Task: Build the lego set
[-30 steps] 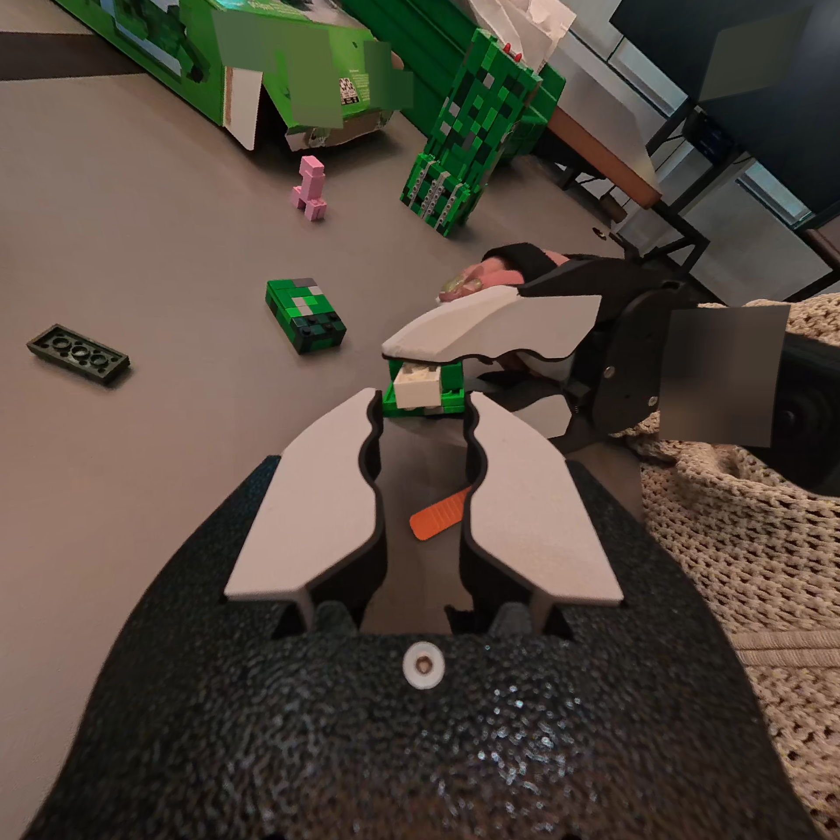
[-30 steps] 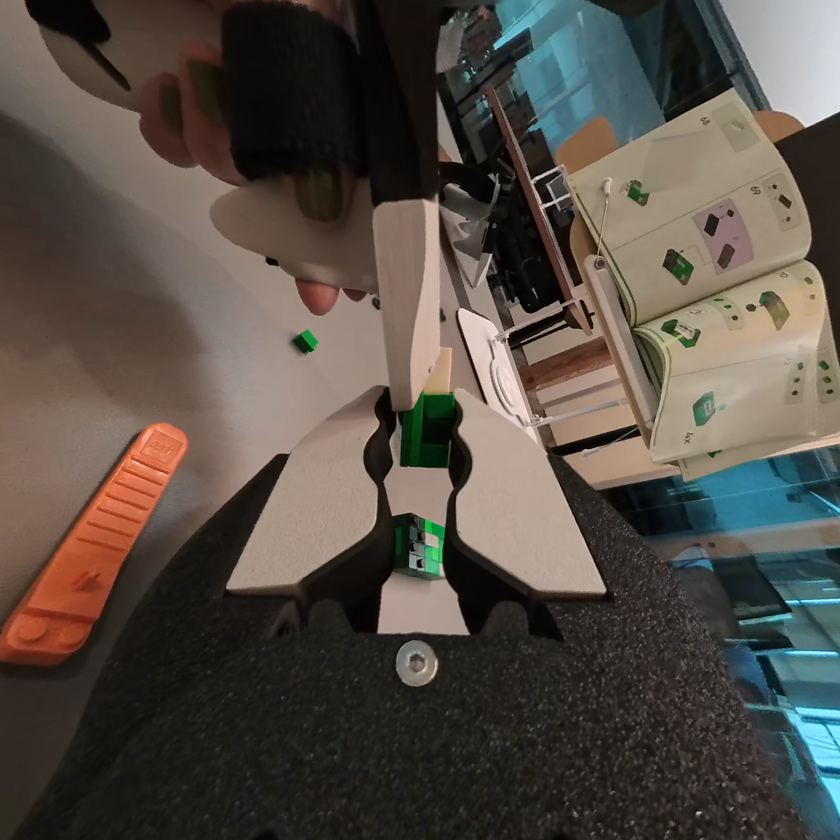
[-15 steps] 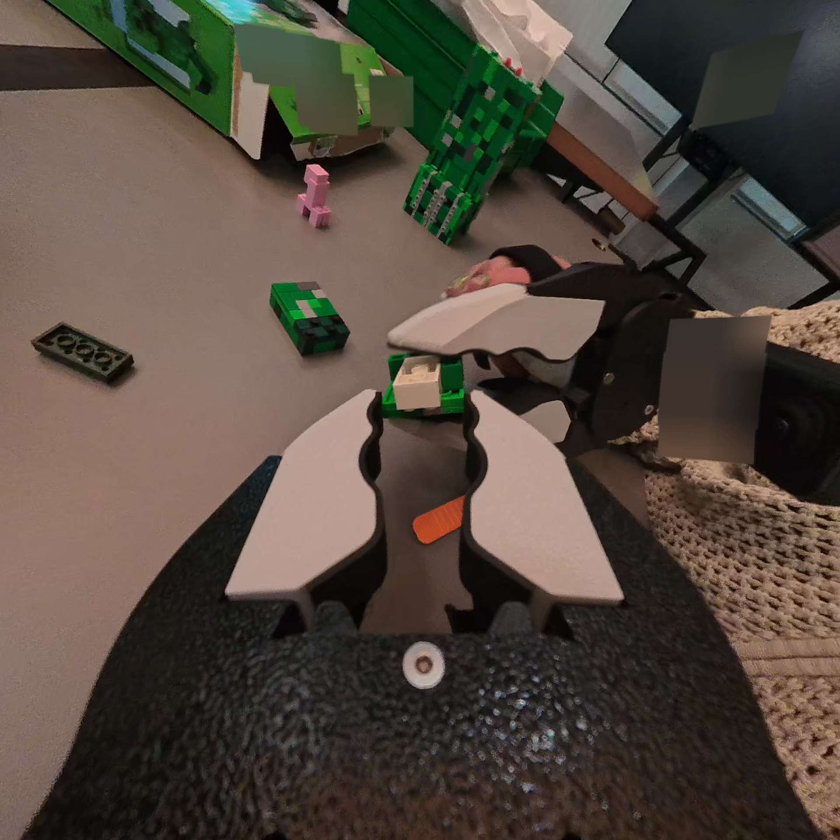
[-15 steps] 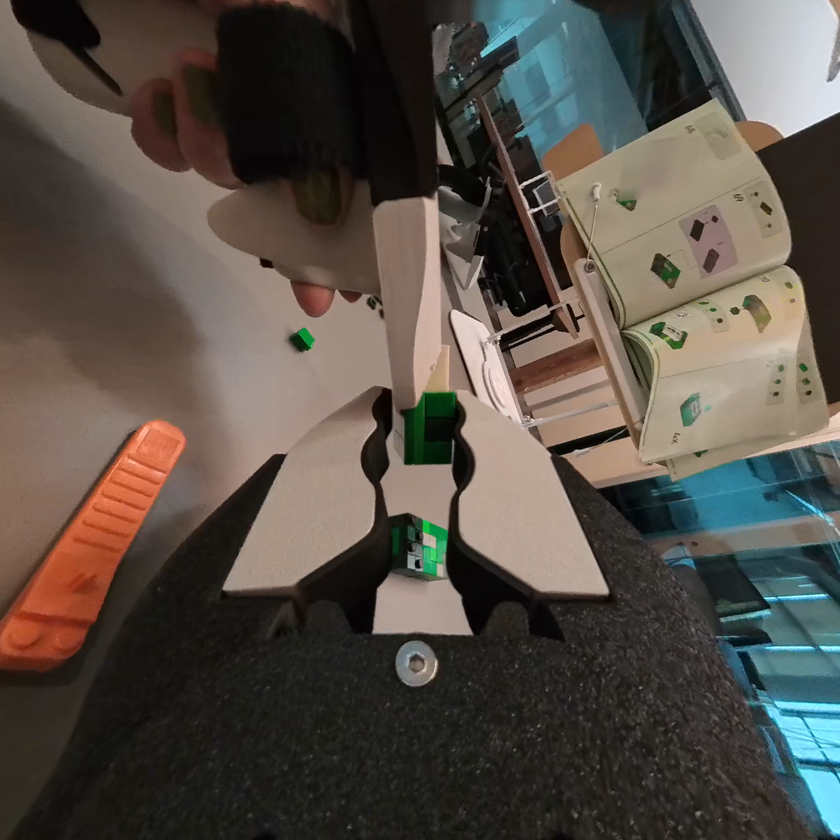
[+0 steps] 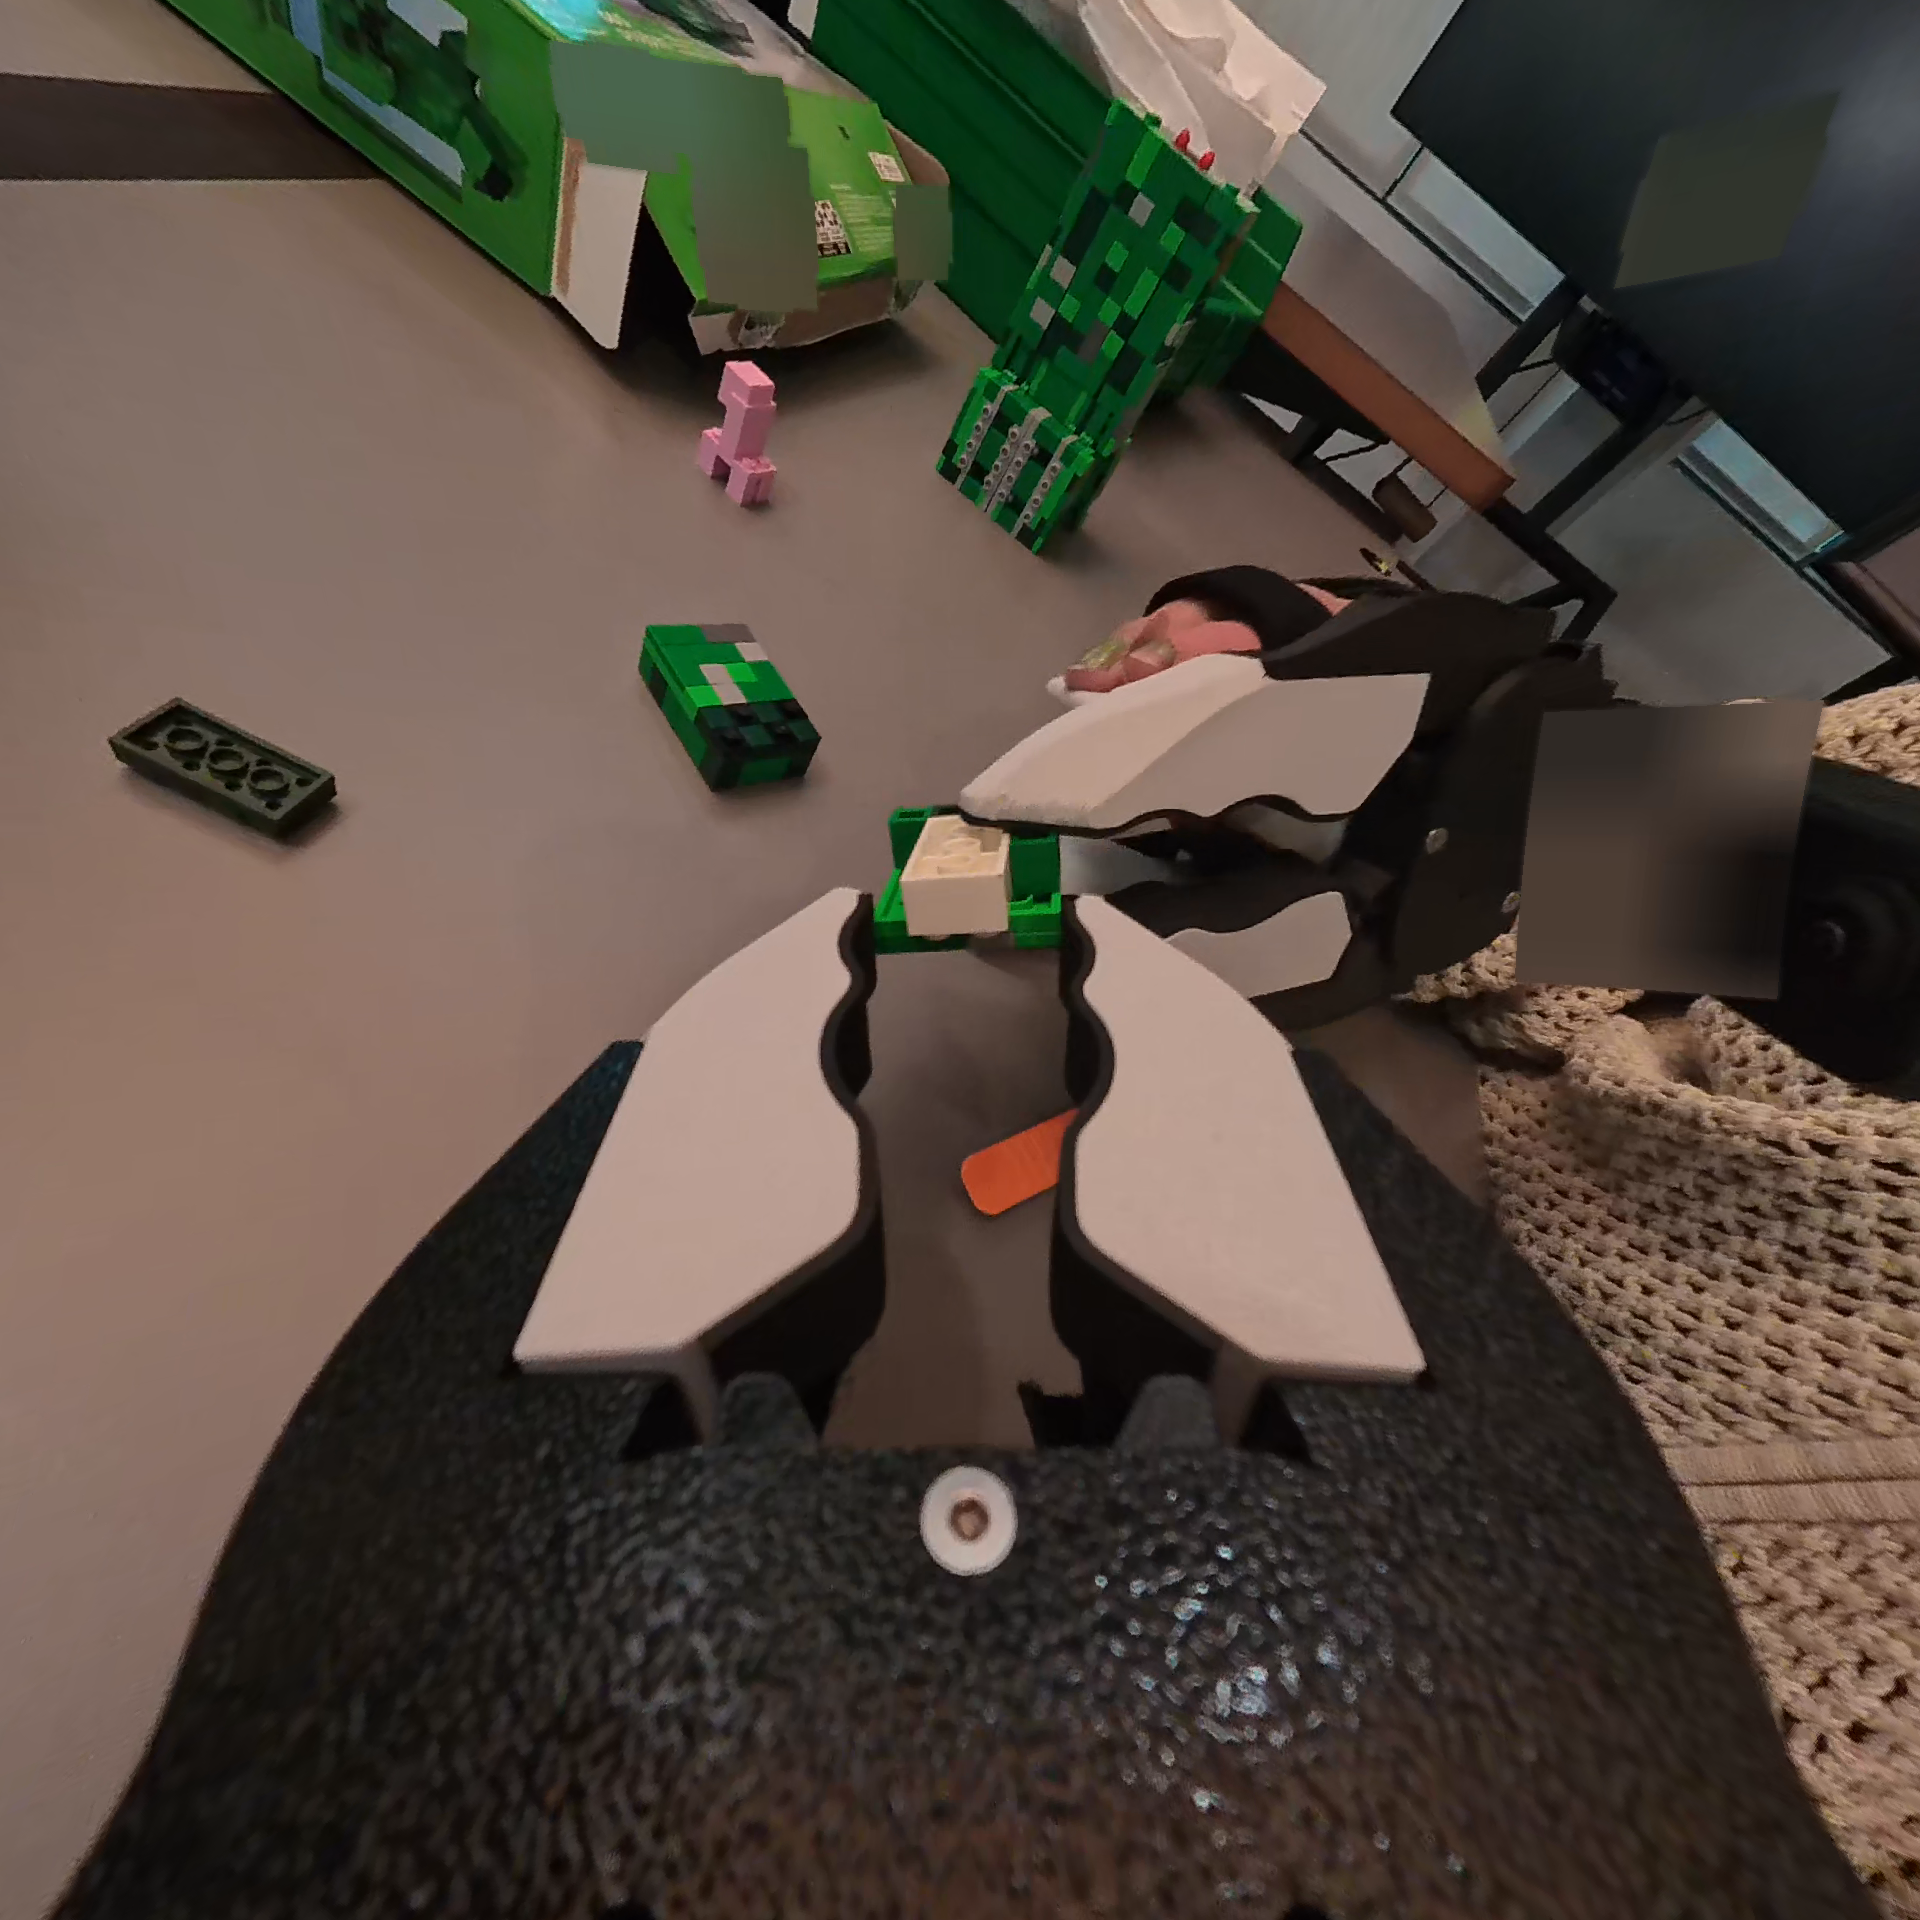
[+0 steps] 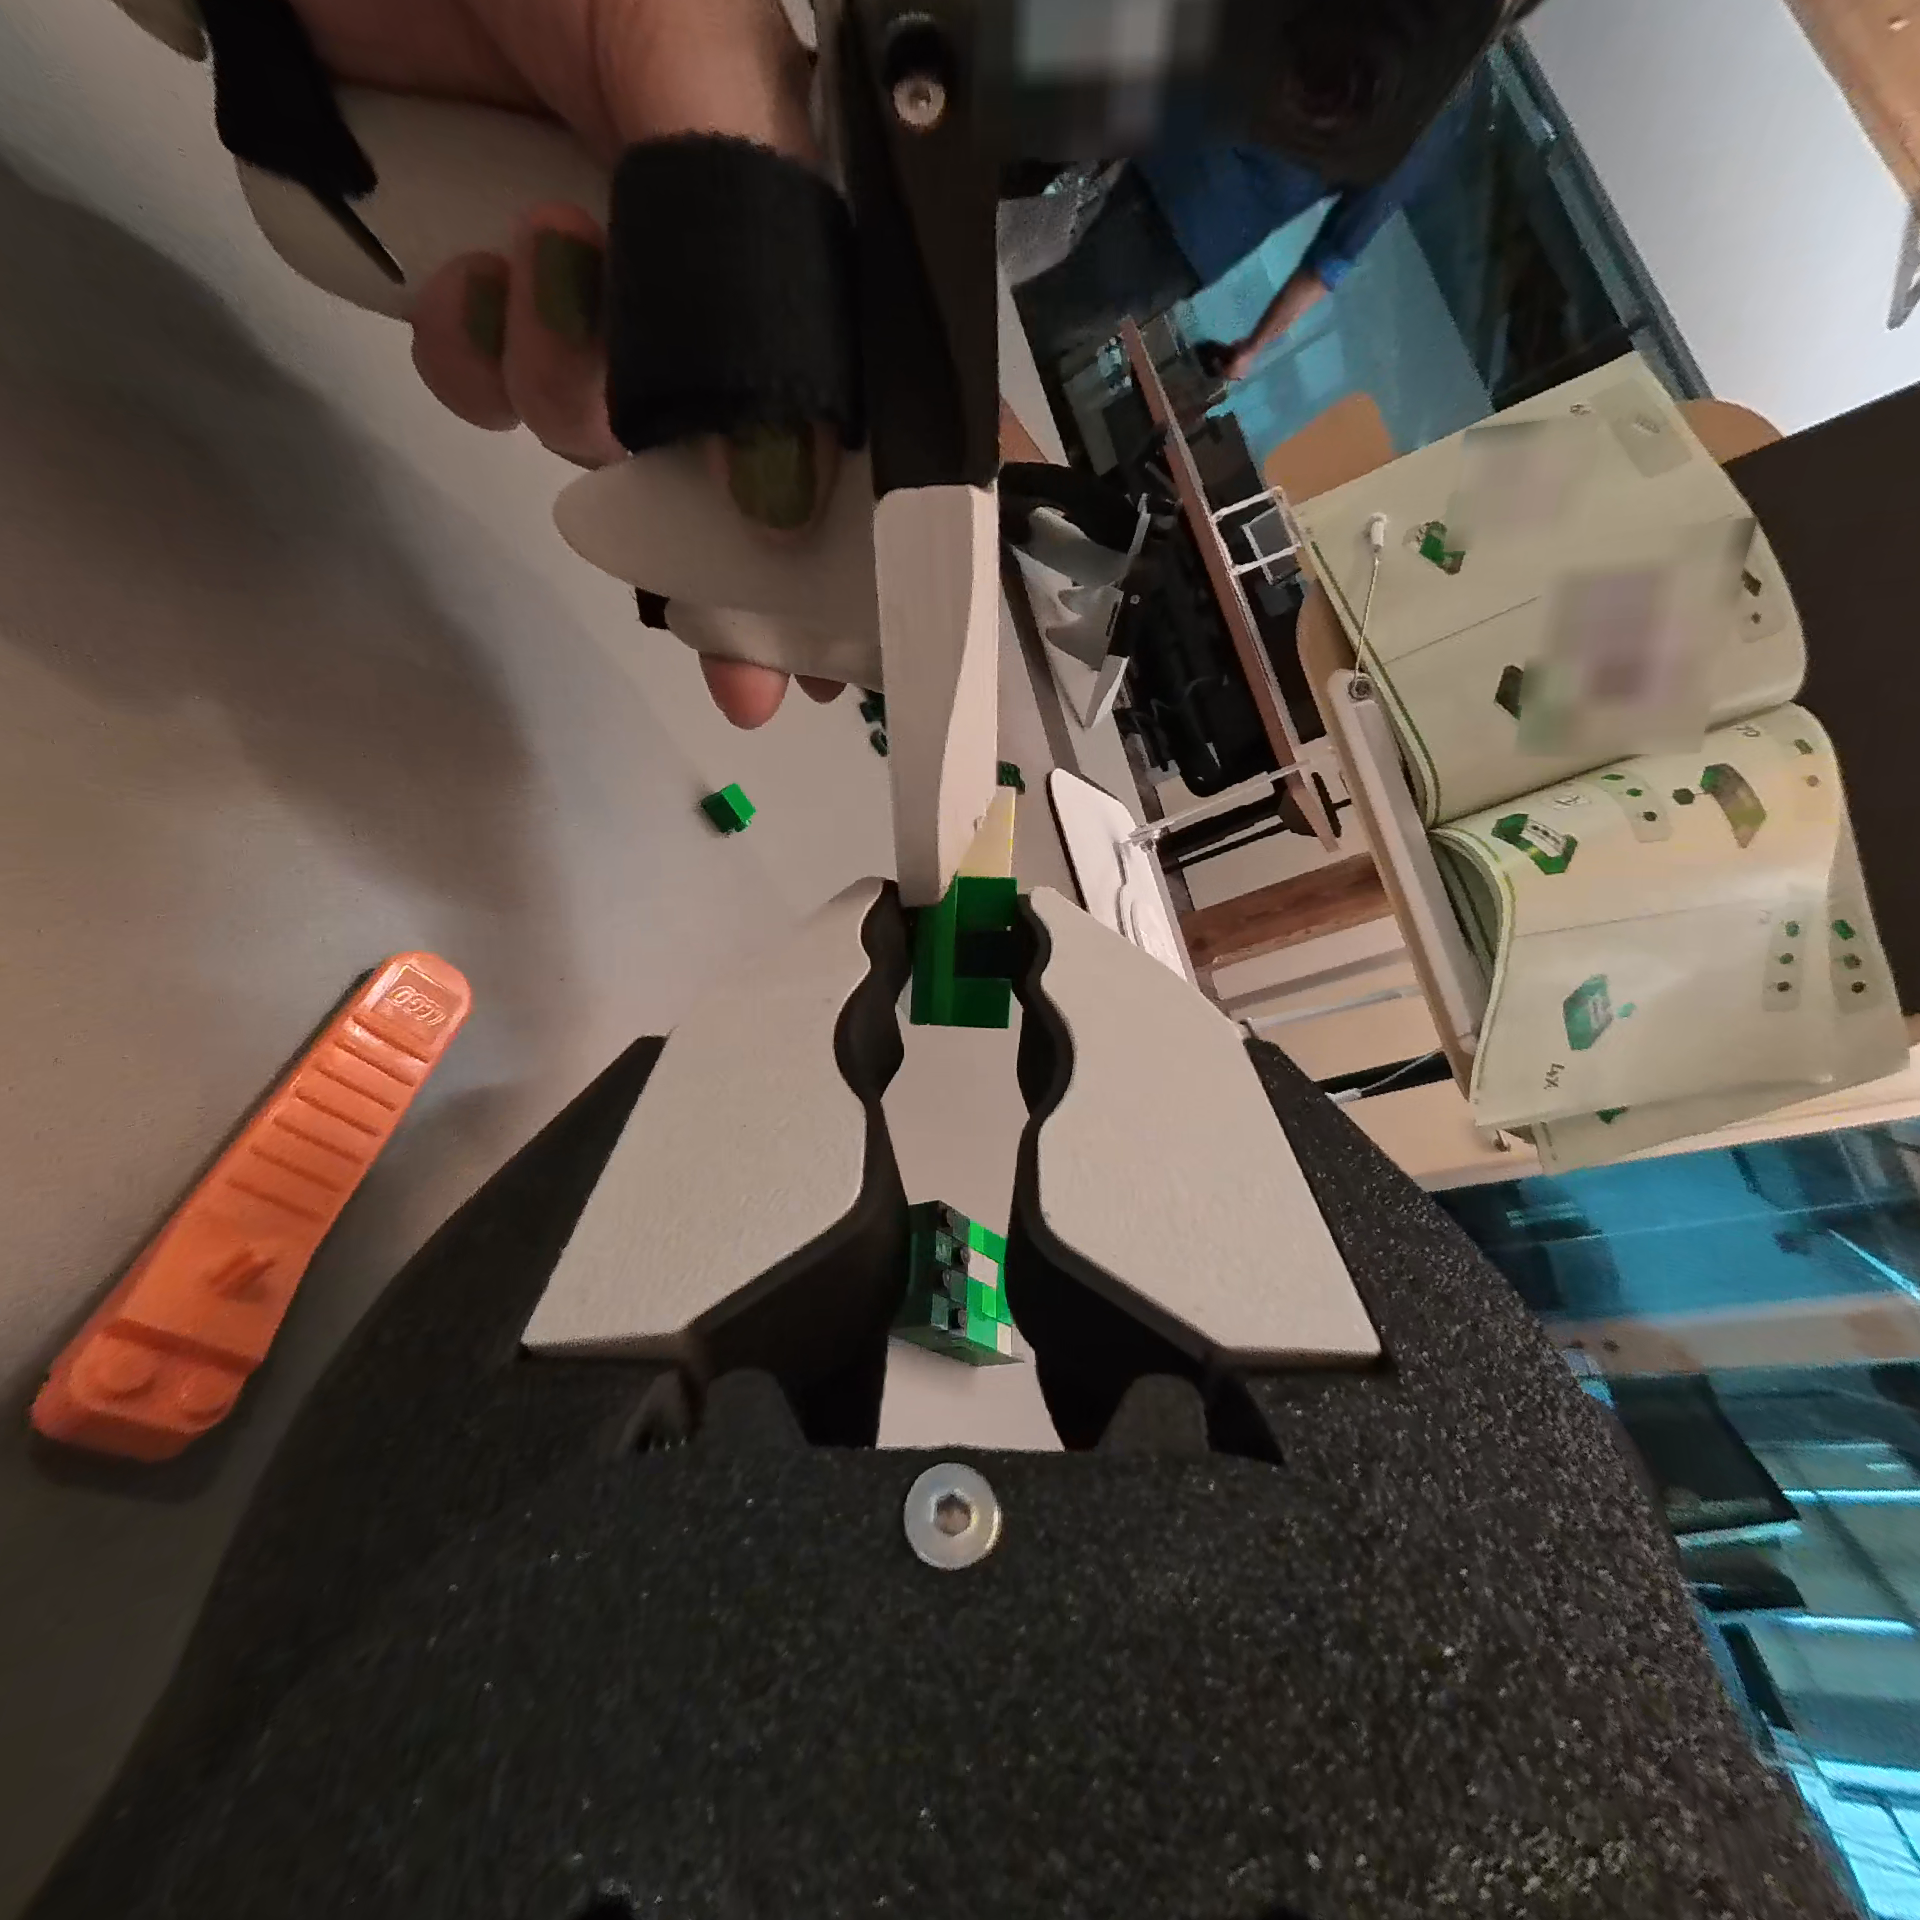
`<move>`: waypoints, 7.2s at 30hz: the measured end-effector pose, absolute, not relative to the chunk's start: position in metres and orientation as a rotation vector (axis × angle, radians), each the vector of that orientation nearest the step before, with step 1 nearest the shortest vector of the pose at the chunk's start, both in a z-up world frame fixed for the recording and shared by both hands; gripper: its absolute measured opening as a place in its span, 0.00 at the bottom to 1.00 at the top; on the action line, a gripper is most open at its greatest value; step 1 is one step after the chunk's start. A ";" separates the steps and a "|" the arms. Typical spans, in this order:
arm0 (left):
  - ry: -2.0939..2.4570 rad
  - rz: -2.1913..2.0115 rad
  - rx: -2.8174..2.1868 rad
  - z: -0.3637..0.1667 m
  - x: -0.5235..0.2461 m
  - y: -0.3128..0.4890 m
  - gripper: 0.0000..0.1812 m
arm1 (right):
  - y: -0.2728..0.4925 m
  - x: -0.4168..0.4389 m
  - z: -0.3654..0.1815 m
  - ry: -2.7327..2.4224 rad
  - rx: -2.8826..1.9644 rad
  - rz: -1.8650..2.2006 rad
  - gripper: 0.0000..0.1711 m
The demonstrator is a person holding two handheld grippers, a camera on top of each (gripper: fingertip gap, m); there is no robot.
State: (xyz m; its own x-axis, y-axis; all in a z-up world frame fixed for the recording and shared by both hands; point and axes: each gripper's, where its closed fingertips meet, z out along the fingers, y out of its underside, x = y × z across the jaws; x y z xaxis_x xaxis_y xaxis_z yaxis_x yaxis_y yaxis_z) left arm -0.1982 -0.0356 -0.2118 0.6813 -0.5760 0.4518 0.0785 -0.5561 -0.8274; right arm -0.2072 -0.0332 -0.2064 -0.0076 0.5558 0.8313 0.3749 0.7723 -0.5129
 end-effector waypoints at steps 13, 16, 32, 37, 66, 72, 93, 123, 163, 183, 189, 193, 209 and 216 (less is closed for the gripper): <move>0.446 -0.215 -1.519 -0.173 -0.267 -0.022 0.19 | -0.022 -0.199 -0.199 -1.409 -0.648 0.230 0.17; 0.470 -0.035 -1.516 -0.180 -0.282 -0.019 0.19 | -0.013 -0.205 -0.210 -1.433 -0.690 0.235 0.14; 0.518 0.169 -1.565 -0.206 -0.286 -0.013 0.19 | 0.020 -0.199 -0.207 -1.316 -0.950 0.385 0.05; 0.454 0.144 -1.552 -0.201 -0.293 -0.013 0.19 | 0.019 -0.201 -0.209 -1.332 -0.929 0.345 0.05; 0.436 0.180 -1.565 -0.202 -0.300 -0.012 0.19 | 0.017 -0.204 -0.218 -1.386 -0.922 0.322 0.01; 0.438 0.184 -1.567 -0.202 -0.300 -0.012 0.19 | 0.015 -0.205 -0.220 -1.398 -0.914 0.316 0.00; 0.436 0.187 -1.570 -0.202 -0.301 -0.012 0.19 | 0.013 -0.207 -0.223 -1.428 -0.895 0.299 0.00; 0.023 0.352 -1.689 -0.205 -0.378 -0.022 0.19 | 0.010 -0.208 -0.224 -1.448 -0.879 0.295 0.00; -0.442 0.880 -1.571 -0.185 -0.527 -0.116 0.19 | 0.002 -0.378 -0.233 -2.174 -0.993 0.657 0.12; -0.458 0.843 -1.556 -0.191 -0.555 -0.119 0.19 | 0.056 -0.501 -0.285 -2.258 -1.162 0.640 0.08; -0.460 0.825 -1.575 -0.193 -0.557 -0.118 0.19 | 0.054 -0.515 -0.285 -2.206 -1.241 0.794 0.13; -0.466 0.804 -1.572 -0.193 -0.557 -0.118 0.19 | 0.055 -0.517 -0.285 -2.218 -1.236 0.801 0.11; -0.382 0.779 -1.591 -0.192 -0.543 -0.104 0.19 | -0.014 -0.439 -0.266 -2.477 -0.791 1.028 0.11; -0.398 0.739 -1.594 -0.194 -0.543 -0.102 0.19 | -0.070 -0.397 -0.279 -2.689 -0.556 0.974 0.15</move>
State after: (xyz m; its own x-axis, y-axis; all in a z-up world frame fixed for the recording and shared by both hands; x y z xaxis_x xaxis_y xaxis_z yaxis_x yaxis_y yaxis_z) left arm -0.5429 -0.1022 -0.1937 0.7332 0.6397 -0.2306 -0.1589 -0.1685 -0.9728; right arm -0.3973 -0.0699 -0.2787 -0.9023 0.4232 0.0826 0.2721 0.7075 -0.6522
